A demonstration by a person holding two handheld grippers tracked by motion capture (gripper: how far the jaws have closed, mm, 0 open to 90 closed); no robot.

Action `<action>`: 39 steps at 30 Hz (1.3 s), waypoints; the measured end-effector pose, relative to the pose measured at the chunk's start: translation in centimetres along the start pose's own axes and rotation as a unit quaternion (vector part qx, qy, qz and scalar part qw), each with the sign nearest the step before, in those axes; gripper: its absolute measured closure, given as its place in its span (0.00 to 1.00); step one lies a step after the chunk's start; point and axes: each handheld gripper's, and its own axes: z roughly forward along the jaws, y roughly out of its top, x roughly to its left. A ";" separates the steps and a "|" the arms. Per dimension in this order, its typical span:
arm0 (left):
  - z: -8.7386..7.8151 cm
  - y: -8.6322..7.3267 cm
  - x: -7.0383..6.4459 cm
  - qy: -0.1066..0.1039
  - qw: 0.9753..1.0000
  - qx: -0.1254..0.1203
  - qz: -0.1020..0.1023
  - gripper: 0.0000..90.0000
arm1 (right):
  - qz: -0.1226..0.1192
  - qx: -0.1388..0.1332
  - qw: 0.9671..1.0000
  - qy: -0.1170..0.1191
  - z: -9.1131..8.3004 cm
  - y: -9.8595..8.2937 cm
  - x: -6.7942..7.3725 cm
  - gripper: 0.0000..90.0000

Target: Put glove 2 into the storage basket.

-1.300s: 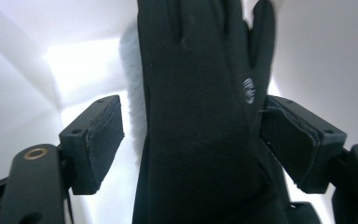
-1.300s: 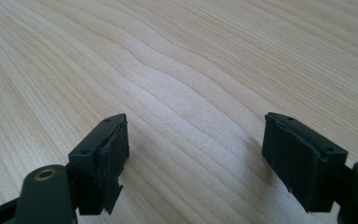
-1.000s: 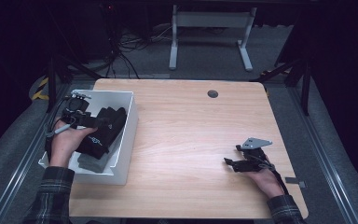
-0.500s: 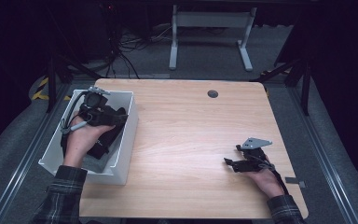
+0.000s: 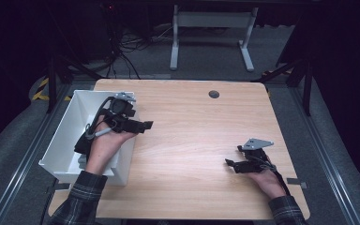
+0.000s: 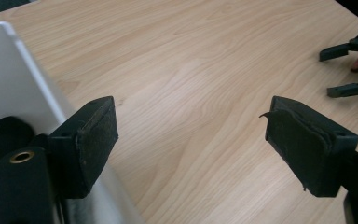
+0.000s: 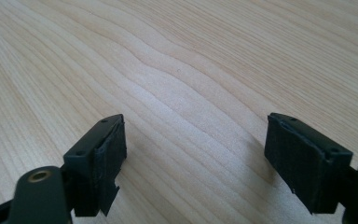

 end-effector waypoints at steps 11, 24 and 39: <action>3.9 -0.1 -4.5 -0.037 0.999 0.003 0.028 0.19 | -0.002 0.001 1.000 0.001 0.0 0.0 0.0 0.23; 8.6 -2.2 -7.6 -0.042 0.996 0.027 0.068 0.18 | -0.002 0.001 1.000 0.001 0.0 0.0 0.0 0.23; 12.7 -5.6 -7.7 -0.045 0.996 0.038 0.073 0.17 | -0.002 0.001 1.000 0.001 0.0 0.0 0.0 0.23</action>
